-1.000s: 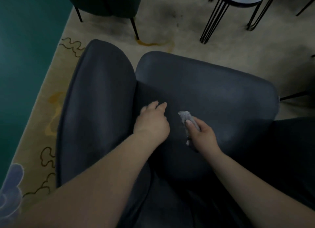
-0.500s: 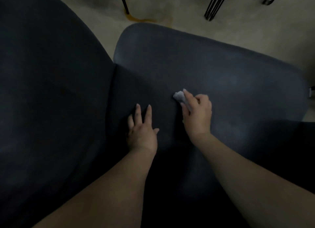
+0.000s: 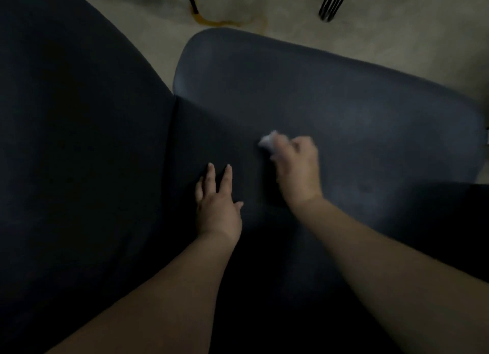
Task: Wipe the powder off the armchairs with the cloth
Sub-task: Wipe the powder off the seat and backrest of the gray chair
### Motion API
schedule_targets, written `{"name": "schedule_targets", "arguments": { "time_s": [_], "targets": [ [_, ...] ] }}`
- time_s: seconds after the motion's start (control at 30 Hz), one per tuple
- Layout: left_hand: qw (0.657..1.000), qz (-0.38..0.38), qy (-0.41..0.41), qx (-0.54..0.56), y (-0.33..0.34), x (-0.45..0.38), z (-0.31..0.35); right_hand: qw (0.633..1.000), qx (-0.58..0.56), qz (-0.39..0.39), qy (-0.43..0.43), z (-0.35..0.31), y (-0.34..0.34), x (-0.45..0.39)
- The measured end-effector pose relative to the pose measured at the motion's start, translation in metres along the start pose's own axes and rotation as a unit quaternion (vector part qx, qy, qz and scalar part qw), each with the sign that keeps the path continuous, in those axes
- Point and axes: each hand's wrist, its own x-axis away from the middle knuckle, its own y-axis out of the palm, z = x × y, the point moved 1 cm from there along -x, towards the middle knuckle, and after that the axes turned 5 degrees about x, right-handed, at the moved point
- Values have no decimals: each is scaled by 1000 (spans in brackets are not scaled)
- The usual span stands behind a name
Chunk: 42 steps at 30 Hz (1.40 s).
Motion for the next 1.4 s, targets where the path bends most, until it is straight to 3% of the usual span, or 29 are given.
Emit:
{"name": "schedule_targets", "arguments": {
  "time_s": [0.07,0.13,0.2,0.27,0.3,0.37,0.5,0.6,0.67,0.73,0.8,0.97,1.23,1.4],
  "targets": [
    [999,8,-6,32,-1,-1,1,977,86,-76,-179,0,6,52],
    [998,6,-19,56,-4,-3,3,953,92,-125,-262,26,-8,91],
    [998,-6,-29,60,-6,-2,4,976,81,-83,-187,48,-28,92],
    [997,-15,-34,61,-7,-1,4,997,65,43,16,63,-48,51],
    [997,-17,-34,63,-6,-1,5,988,-10,89,129,69,-56,31],
    [997,-17,-36,67,-4,-1,7,964,-43,130,227,67,-63,-2],
    [998,-27,-43,39,-5,0,11,994,43,63,83,40,-28,41],
    [997,-62,-42,-21,-12,8,17,994,42,-82,-65,43,-21,114],
    [991,-104,-56,-60,-21,18,21,981,59,-166,-82,43,-39,122],
    [984,-134,-61,-99,-34,33,25,974,82,-206,-39,37,-59,111],
    [979,-145,-47,-135,-51,52,30,974,101,-201,-5,20,-82,97],
    [972,-117,55,-197,-116,98,48,987,-27,-109,116,-28,-153,91],
    [951,-25,217,-218,-238,179,40,983,-106,-30,144,-139,-219,145],
    [940,15,237,-245,-298,217,-9,988,-68,-13,138,-200,-248,173]
  ]
}}
